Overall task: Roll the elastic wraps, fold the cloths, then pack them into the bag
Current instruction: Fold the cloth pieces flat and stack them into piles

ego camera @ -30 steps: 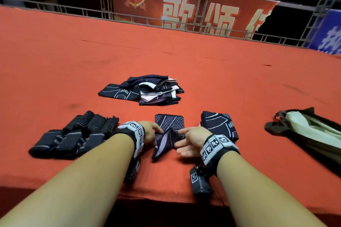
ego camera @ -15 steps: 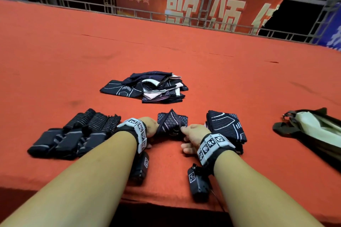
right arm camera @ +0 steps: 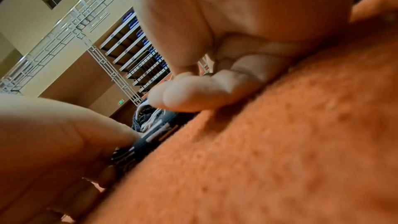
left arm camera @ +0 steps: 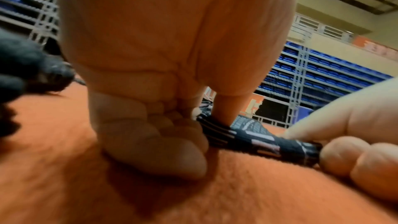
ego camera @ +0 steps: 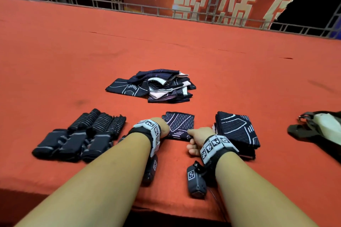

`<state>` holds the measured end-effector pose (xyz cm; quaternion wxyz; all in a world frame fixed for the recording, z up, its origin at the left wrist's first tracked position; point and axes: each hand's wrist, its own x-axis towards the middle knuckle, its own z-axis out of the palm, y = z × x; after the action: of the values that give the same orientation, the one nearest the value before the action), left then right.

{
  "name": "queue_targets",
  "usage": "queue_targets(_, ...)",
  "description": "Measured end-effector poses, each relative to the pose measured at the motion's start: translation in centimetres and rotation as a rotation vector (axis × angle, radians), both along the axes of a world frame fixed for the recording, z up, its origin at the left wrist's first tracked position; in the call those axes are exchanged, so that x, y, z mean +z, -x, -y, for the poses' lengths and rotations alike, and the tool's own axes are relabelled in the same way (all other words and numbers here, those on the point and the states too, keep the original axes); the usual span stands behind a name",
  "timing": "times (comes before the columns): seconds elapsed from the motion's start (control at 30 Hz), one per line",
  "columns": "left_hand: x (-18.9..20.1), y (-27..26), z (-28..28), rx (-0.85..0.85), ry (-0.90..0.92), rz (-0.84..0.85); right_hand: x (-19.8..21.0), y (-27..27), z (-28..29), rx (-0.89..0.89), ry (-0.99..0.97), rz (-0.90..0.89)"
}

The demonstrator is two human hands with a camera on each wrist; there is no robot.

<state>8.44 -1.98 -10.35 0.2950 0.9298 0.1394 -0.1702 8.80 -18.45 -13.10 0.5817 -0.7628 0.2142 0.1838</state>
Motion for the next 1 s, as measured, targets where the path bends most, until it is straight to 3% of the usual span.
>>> queue_targets(0.13,0.1,-0.7,2.0,-0.129,-0.362,0.023,-0.3,0.0,0.0,0.028,0.012,0.014)
queue_targets(0.23,-0.1,-1.2,3.3,-0.216,-0.476,0.248,-0.4,-0.1,0.1,0.041,0.004,0.022)
queue_targets(0.33,-1.5,-2.0,3.7,-0.385,-0.466,0.167,-0.2,-0.1,0.0,0.062,0.010,0.026)
queue_targets(0.43,-4.0,-2.8,3.1,-0.309,-0.402,0.068,-0.1,-0.1,0.1,0.068,0.027,0.025)
queue_targets(0.73,-5.6,-2.2,3.1,-0.228,-0.386,0.070,1.1,0.8,-0.2,0.087,0.196,-0.032)
queue_targets(0.9,-5.7,-2.2,2.9,-0.240,-0.378,0.076,2.6,0.1,-0.7,0.185,0.570,0.221)
queue_targets(1.0,-5.8,-2.5,2.7,-0.253,-0.391,0.055,3.5,-1.1,-1.4,0.225,0.540,0.329)
